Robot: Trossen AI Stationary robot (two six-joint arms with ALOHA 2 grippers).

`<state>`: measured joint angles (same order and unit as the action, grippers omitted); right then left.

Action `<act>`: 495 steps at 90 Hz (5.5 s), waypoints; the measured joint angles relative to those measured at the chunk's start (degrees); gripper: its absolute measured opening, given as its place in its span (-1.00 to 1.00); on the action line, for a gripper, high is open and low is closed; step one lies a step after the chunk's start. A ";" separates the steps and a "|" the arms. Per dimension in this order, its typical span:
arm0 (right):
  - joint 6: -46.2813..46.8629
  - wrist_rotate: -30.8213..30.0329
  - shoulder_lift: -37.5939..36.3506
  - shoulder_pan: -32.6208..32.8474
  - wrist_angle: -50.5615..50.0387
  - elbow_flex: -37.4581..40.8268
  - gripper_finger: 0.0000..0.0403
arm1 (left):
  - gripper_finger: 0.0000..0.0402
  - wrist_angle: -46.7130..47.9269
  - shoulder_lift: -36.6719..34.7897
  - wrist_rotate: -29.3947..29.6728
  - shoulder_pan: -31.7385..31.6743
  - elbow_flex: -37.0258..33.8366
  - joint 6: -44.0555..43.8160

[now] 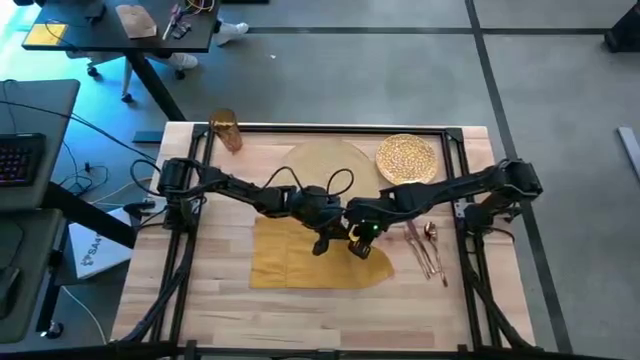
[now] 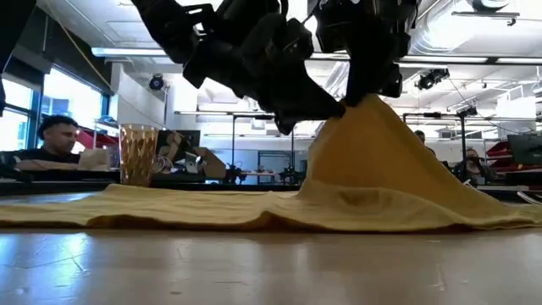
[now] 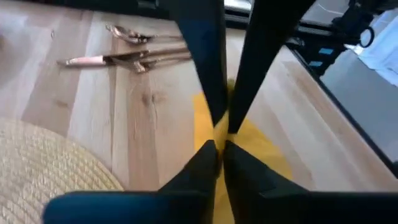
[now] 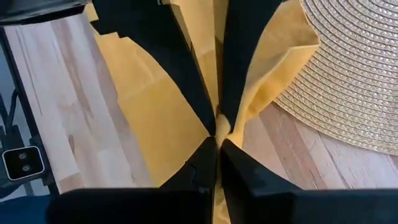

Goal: Set table place
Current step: Fold the yellow table napkin

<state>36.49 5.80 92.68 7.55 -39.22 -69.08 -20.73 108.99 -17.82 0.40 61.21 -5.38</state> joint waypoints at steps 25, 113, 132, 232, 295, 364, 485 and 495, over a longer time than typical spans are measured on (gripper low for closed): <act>2.75 2.07 -1.45 -0.44 -4.24 -2.46 -0.70 | -1.00 2.75 -0.09 0.02 0.04 0.00 1.16; 0.07 -9.16 -1.99 7.18 6.88 9.17 -0.97 | -1.00 4.03 -0.11 4.45 1.05 0.17 -0.50; -0.48 -11.38 -2.00 6.95 2.54 6.05 -1.00 | -0.85 2.81 -0.13 -1.28 0.69 0.17 -0.98; -0.94 -8.63 -1.99 6.95 3.91 6.03 -1.00 | -0.45 -3.22 0.21 2.53 1.46 0.82 -3.00; 1.04 -8.69 -1.99 6.95 3.50 6.03 -1.00 | -0.99 3.77 0.55 0.50 1.51 3.67 -0.95; 20.63 -9.75 -5.35 16.50 15.16 25.98 -0.04 | -1.00 16.18 -3.10 -0.19 1.42 3.84 2.60; -16.33 -3.42 -3.91 -7.94 -26.16 -55.30 -1.00 | -1.00 69.78 -30.31 29.63 -2.13 49.33 19.89; -21.15 -6.28 -1.99 -14.19 -27.72 -57.64 -1.00 | -1.00 69.58 -29.26 32.47 -6.61 49.31 23.48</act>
<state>15.34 -0.48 90.70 -6.64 -66.94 -126.72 48.85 79.73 14.65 -6.21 110.52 18.11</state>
